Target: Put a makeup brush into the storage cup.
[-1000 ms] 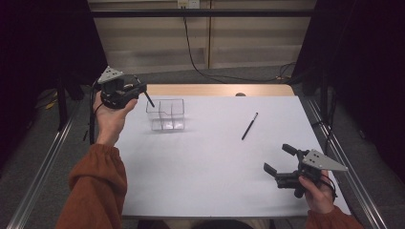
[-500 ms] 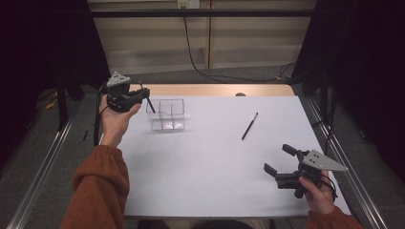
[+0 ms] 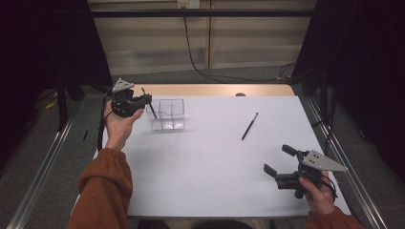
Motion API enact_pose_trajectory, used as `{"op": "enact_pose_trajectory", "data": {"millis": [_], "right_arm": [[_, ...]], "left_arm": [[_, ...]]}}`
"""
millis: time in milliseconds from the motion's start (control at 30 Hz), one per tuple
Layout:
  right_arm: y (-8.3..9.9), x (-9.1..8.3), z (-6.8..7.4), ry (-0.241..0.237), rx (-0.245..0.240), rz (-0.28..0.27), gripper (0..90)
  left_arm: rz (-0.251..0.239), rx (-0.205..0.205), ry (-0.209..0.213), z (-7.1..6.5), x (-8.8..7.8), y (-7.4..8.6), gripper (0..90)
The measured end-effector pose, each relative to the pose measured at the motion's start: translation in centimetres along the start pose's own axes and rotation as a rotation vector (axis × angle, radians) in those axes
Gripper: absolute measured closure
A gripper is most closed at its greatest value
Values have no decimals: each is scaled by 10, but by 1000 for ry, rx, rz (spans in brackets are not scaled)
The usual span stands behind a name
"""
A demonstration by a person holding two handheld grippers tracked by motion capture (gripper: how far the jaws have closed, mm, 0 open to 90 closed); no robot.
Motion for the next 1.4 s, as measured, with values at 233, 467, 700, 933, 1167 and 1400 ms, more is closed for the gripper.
{"op": "enact_pose_trajectory", "data": {"millis": [233,467,700,933,1167,1400], "right_arm": [[0,0,0,1,0,1,0],[0,0,1,-1,0,0,0],[0,0,1,-2,-1,1,0],[0,-1,1,-3,-1,0,0],[0,0,1,-2,-1,0,0],[0,-1,1,-1,-1,0,0]], "left_arm": [[13,0,1,0,4,2,837],[23,-17,-4,2,8,4,837],[29,-30,2,3,9,6,833],[9,-36,-5,6,8,8,669],[-8,-49,-42,14,7,11,361],[-27,-53,-49,15,3,8,124]]}}
Point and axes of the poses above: each handheld gripper's, and its own axes: x roughly forward along the jaws, y roughly out of its underside, z roughly to its left, the point moved 10 cm from there along x, roughly forward along the jaws, and after that the axes turned 7 degrees about z, right-handed, at the moved point
